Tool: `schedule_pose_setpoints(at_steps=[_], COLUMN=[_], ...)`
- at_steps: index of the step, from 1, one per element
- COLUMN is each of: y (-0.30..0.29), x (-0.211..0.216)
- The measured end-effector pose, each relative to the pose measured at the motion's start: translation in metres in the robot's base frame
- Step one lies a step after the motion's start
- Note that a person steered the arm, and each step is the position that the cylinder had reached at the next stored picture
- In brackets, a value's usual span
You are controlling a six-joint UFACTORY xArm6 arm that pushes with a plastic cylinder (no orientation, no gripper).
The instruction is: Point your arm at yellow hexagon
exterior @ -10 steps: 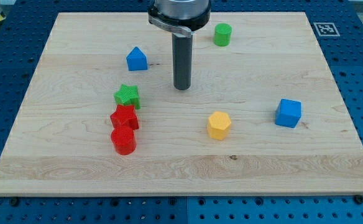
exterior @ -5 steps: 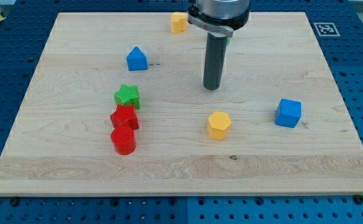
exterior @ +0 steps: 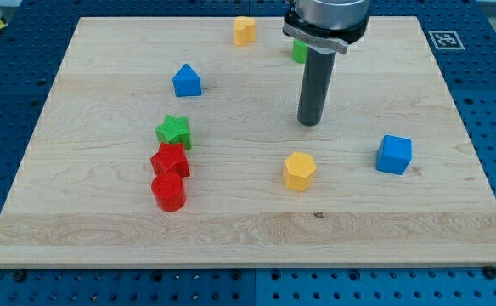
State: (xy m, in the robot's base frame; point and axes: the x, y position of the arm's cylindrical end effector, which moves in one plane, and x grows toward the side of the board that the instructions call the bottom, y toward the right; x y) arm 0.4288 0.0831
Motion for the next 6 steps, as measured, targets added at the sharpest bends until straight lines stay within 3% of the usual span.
schedule_pose_setpoints(at_steps=[6], y=[0.003], x=[0.048])
